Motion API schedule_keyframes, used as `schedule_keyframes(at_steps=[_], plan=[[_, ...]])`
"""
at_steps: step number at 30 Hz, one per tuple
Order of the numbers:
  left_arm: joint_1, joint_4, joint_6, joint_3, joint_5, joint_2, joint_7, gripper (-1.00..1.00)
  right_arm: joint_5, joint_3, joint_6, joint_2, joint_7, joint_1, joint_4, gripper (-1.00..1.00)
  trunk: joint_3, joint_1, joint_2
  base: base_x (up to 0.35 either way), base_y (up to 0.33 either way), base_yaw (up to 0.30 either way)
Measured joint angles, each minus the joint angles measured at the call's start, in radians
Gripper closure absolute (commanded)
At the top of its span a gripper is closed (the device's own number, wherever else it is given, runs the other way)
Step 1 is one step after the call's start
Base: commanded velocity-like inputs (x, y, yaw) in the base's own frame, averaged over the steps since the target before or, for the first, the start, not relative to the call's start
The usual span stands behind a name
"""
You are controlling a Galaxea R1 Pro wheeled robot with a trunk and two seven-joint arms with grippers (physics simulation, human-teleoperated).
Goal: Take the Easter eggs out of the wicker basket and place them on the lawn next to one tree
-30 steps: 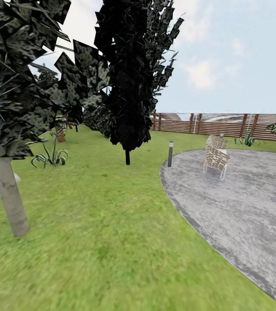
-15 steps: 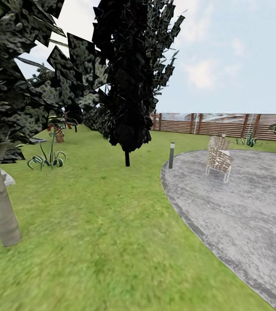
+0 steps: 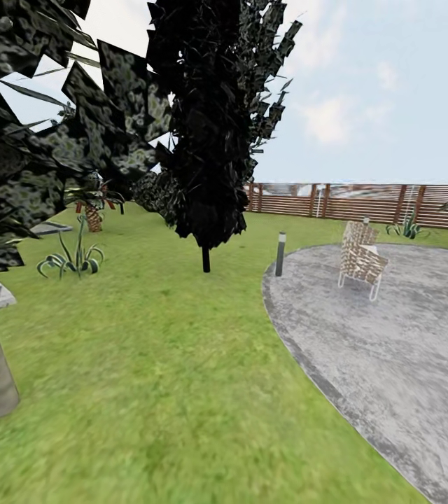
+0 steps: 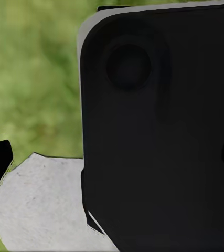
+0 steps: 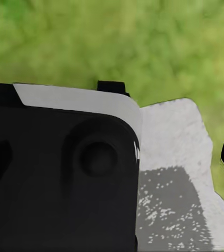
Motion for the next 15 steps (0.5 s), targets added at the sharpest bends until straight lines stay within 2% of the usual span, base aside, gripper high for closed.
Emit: schedule_keyframes(at_steps=[9,15], plan=[[0.0,0.0,0.0,0.0,0.0,0.0,0.0,-1.0,-0.001,0.0,0.0,0.0,0.0,0.0,0.0,-1.0,0.0,0.0,0.0,0.342,0.0,0.004],[0.0,0.0,0.0,0.0,0.0,0.0,0.0,-1.0,-0.001,0.0,0.001,0.0,0.0,0.0,0.0,-1.0,0.0,0.0,0.0,0.342,0.0,0.17]])
